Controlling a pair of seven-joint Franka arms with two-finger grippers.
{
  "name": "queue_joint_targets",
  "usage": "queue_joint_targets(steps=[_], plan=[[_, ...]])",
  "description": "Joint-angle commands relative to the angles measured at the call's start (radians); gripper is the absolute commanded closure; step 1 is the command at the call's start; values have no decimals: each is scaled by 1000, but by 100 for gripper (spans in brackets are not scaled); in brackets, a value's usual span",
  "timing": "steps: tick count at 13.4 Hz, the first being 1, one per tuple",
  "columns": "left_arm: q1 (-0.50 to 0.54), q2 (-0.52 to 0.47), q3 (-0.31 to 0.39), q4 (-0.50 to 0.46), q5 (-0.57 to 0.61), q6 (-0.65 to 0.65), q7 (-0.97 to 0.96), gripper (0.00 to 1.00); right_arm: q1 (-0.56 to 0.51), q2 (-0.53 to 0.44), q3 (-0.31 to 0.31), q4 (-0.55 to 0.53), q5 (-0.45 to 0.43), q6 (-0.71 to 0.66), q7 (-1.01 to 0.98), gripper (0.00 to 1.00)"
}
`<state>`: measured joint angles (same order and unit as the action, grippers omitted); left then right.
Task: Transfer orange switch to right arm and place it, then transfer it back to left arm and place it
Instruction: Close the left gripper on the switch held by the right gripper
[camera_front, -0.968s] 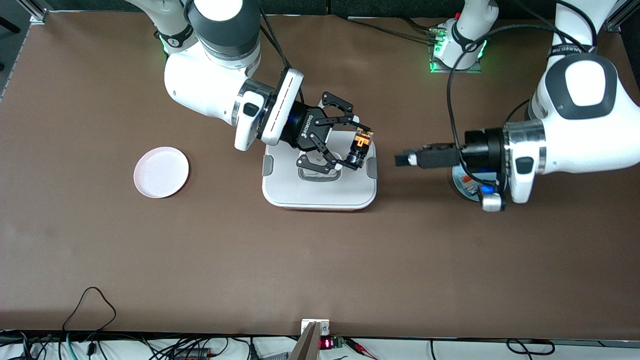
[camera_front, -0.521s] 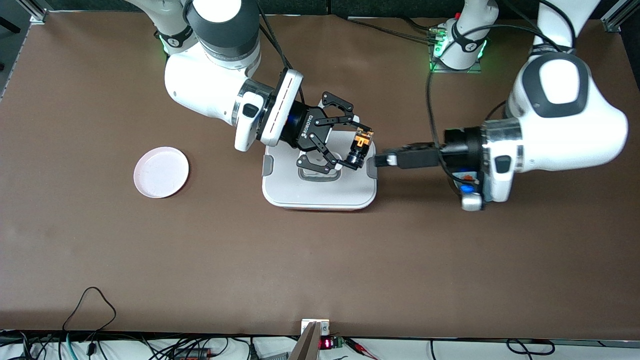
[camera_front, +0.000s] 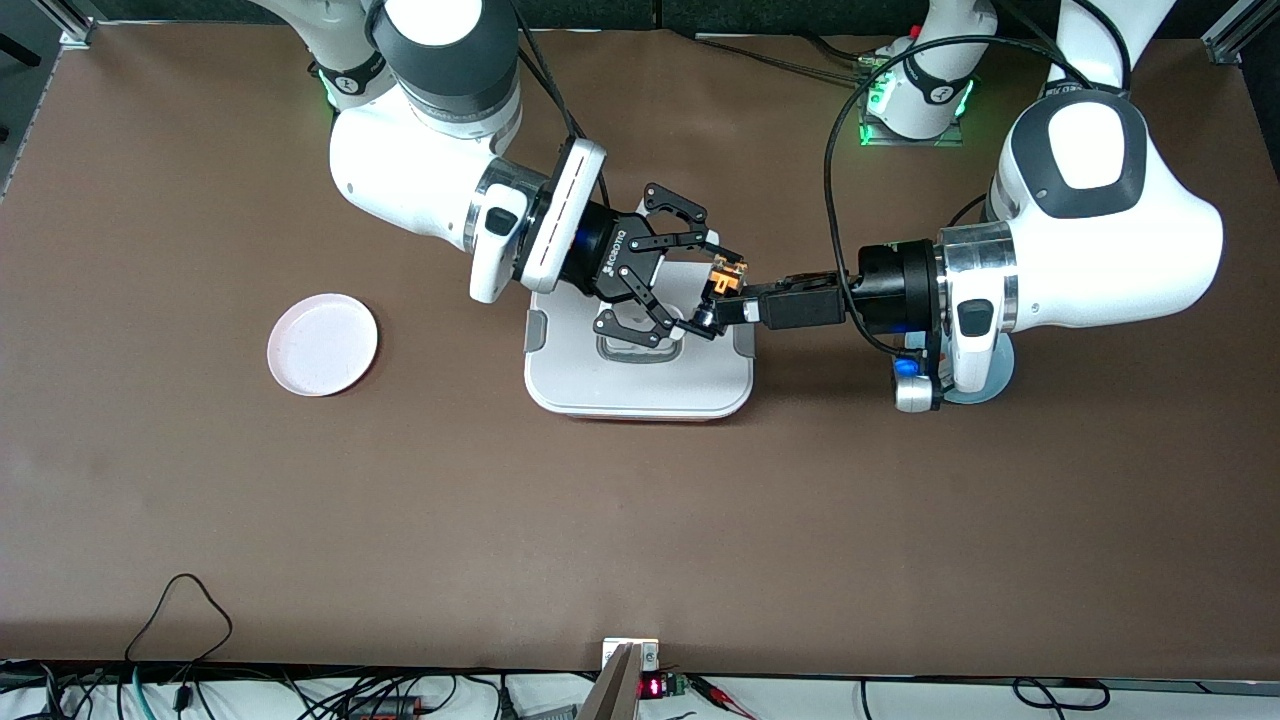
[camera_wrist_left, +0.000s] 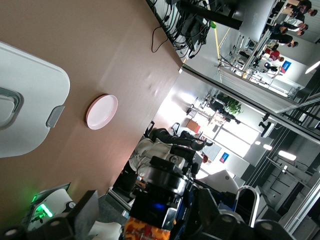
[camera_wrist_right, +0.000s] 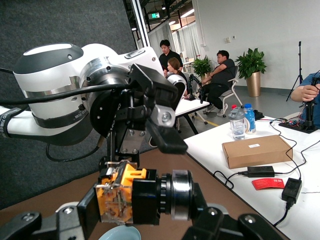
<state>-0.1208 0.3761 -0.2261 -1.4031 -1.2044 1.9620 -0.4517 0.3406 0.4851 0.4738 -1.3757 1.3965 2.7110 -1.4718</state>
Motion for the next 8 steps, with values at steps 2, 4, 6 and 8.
queue_joint_targets(steps=[2, 4, 6, 8], plan=[[-10, 4, 1, 36, -18, 21, -21, 27, -2, -2, 3, 1, 32, -7, -33, 80], [-10, 4, 1, 36, -17, 21, -24, 28, 0, -2, 3, 1, 32, -7, -33, 80], [-16, 4, -1, 35, -15, 21, -22, 28, 0, -2, 3, 1, 32, -7, -33, 79], [-16, 4, -1, 35, 8, 21, -21, 26, 0, -2, 3, 1, 32, -7, -33, 78]])
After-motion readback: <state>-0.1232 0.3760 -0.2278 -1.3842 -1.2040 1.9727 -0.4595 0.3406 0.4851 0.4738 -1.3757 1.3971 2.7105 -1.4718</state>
